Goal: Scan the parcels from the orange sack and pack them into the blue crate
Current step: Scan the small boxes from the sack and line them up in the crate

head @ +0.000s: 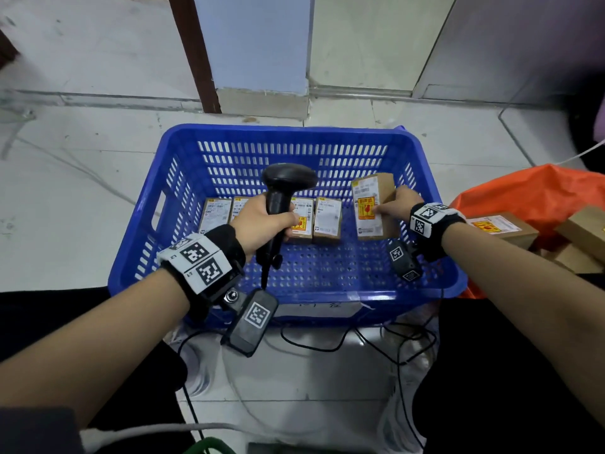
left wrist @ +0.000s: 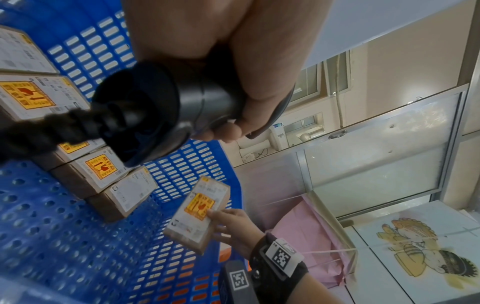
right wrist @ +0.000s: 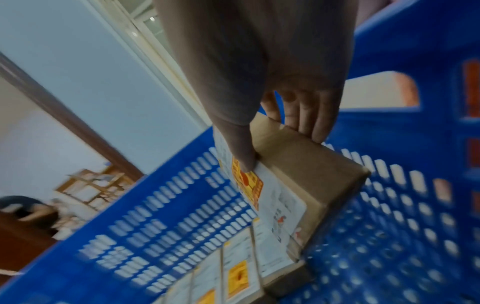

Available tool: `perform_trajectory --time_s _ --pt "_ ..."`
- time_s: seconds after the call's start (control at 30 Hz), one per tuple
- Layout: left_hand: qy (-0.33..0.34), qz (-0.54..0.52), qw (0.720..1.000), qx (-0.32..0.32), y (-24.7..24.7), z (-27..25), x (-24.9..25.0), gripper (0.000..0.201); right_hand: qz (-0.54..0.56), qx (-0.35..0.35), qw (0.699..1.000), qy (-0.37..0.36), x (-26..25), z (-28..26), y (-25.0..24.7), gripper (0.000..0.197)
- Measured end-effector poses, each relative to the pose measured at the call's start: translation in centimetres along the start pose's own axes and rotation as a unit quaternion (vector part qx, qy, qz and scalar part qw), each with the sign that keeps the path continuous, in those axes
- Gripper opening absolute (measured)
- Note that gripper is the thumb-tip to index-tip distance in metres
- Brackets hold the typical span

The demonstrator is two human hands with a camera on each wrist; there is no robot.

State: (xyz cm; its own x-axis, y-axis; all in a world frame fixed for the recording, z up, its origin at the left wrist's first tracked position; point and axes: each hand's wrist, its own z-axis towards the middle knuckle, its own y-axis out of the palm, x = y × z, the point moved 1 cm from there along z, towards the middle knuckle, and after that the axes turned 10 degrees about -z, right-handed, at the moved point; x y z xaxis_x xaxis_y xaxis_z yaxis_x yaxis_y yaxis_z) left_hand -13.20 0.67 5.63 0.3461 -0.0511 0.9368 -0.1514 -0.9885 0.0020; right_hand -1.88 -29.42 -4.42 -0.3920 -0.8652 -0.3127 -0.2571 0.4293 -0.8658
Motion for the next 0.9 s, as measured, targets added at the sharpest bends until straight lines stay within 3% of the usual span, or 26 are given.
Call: perform_trajectory --time_s 0.07,0.17,0.27,0.57,0.73,0.9 --pt "-0.002 -0.001 1.0 0.006 0.0 0.2 -0.1 0.012 -0.018 0.005 0.999 0.032 1.0 1.0 0.9 0.059" --pt "-0.002 0.0 1.0 0.009 0.2 0.5 -0.1 0.011 -0.01 0.012 0.998 0.067 1.7 2.8 3.5 0.085" --pt "0.004 -0.013 1.0 -0.001 0.6 0.9 -0.1 0.012 -0.01 0.008 0.997 0.078 1.8 4.8 6.0 0.096" --pt "-0.028 -0.018 0.999 0.0 1.5 3.1 -0.7 0.01 0.035 -0.029 0.992 0.119 2.1 11.1 9.4 0.08" --pt "-0.033 -0.031 0.999 -0.007 2.2 4.0 -0.3 0.01 0.014 -0.117 0.99 0.08 2.5 13.0 12.4 0.045" --pt "-0.035 -0.04 0.999 -0.013 2.5 3.8 -0.2 0.01 0.031 -0.183 0.979 0.088 3.4 15.9 16.3 0.073"
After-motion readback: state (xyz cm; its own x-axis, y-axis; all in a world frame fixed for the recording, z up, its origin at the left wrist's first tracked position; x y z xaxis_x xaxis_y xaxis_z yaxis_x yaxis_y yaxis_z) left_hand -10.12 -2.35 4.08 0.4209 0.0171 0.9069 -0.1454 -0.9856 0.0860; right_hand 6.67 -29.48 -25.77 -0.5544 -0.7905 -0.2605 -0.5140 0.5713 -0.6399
